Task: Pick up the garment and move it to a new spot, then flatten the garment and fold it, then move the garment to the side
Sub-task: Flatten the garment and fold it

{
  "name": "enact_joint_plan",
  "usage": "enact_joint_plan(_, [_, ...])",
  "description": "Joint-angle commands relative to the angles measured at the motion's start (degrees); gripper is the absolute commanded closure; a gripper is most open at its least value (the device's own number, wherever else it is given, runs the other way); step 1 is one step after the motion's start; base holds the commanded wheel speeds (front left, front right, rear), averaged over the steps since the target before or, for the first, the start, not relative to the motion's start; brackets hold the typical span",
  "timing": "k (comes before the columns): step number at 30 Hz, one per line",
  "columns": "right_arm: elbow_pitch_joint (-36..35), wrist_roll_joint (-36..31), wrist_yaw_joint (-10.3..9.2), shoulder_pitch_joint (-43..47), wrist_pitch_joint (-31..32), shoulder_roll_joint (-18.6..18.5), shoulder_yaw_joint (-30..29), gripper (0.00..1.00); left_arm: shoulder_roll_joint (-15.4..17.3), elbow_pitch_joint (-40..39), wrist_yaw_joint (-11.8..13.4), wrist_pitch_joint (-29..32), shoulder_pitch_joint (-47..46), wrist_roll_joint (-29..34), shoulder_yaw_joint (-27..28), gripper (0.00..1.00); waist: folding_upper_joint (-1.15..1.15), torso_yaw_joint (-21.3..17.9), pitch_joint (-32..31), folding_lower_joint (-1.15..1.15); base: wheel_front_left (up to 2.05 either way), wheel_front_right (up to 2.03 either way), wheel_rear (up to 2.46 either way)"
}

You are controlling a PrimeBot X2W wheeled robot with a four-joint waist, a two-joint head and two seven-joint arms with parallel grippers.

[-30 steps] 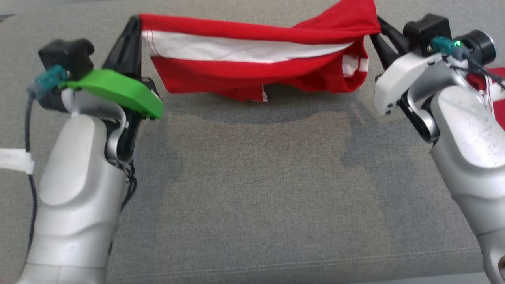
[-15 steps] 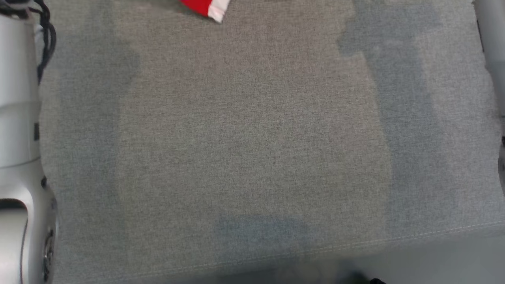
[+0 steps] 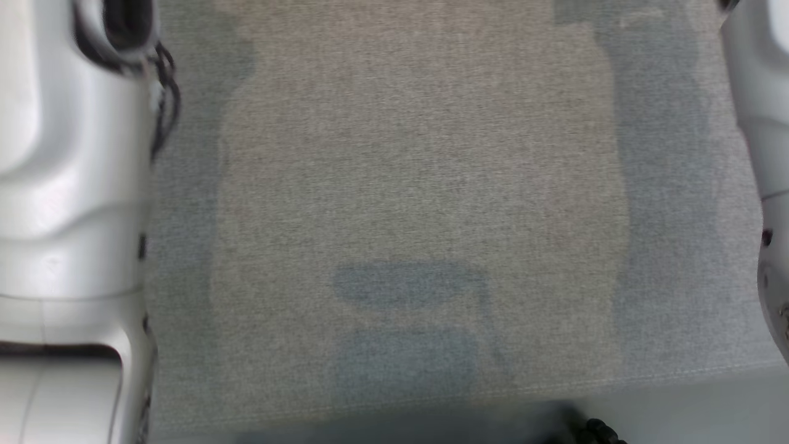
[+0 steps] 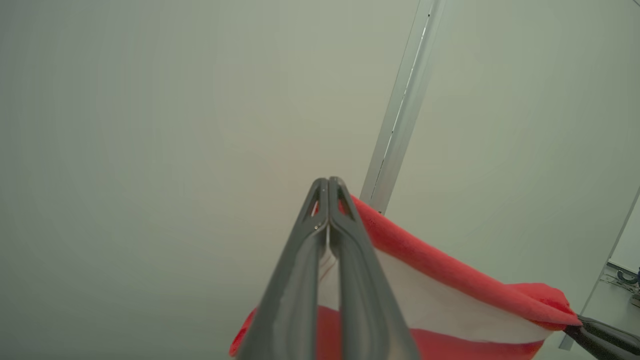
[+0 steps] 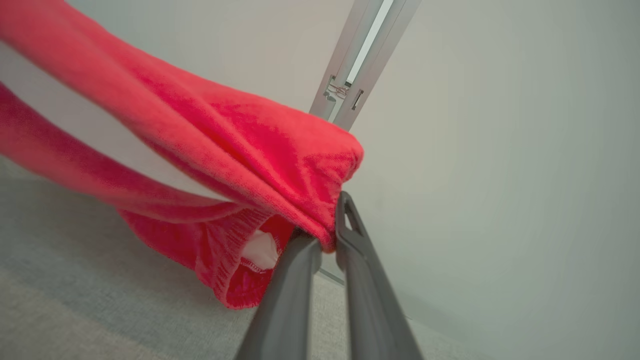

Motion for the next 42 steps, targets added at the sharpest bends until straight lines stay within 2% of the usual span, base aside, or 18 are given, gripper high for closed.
enact_joint_plan(1, [1.0,1.0,-0.11,1.9,0.6,-0.6,1.8,1.0,-0.3,-0.3,-0.3,-0.3,3.0,-0.6,-0.8,1.0,0.0,2.1,0.2,-0.01,0.0,0.0,0.0])
enact_joint_plan(5, [1.9,5.3,-0.11,7.4,2.5,-2.3,7.0,1.0,-0.4,-2.1,-0.4,-0.3,10.7,-2.4,-1.7,1.0,0.0,3.6,-0.9,-0.01,0.0,0.0,0.0])
enact_joint_plan(9, [-0.2,11.8,-0.11,12.4,6.6,-5.1,12.1,1.0,0.5,-4.2,-0.4,-0.3,17.9,-4.7,-3.2,1.0,0.0,4.5,-3.7,-0.01,0.0,0.0,0.0])
enact_joint_plan(15, [-8.3,23.1,-0.12,21.7,16.3,-10.4,17.4,1.0,2.5,-6.2,-0.4,0.5,27.9,-6.9,-4.3,1.0,0.0,4.7,-9.3,-0.01,0.0,0.0,0.0])
enact_joint_plan(16, [-8.3,23.1,-0.12,21.7,16.3,-10.4,17.4,1.0,2.5,-6.2,-0.4,0.5,27.9,-6.9,-4.3,1.0,0.0,4.7,-9.3,-0.01,0.0,0.0,0.0])
enact_joint_plan(18, [-12.2,25.7,-0.12,24.7,19.3,-12.8,18.3,1.0,2.9,-7.0,-0.1,1.0,30.8,-7.3,-4.4,1.0,0.0,4.6,-11.2,-0.01,0.0,0.0,0.0])
enact_joint_plan(24, [-22.6,30.2,-0.13,36.1,27.1,-16.6,16.6,1.0,4.1,-10.6,2.0,3.0,40.3,-8.0,-4.7,1.0,0.0,3.8,-17.5,-0.01,0.0,0.0,0.0])
enact_joint_plan(33, [-28.9,31.1,-0.13,49.2,32.8,-16.2,14.9,1.0,6.2,-17.8,5.9,6.6,54.2,-7.5,-6.1,1.0,0.0,3.2,-25.0,-0.01,0.0,0.0,0.0])
enact_joint_plan(42, [-36.4,32.4,-0.13,61.3,37.1,-16.7,11.7,1.0,7.8,-26.2,10.1,9.5,66.4,-7.3,-7.0,1.0,0.0,3.4,-27.9,-0.01,0.0,0.0,0.0])
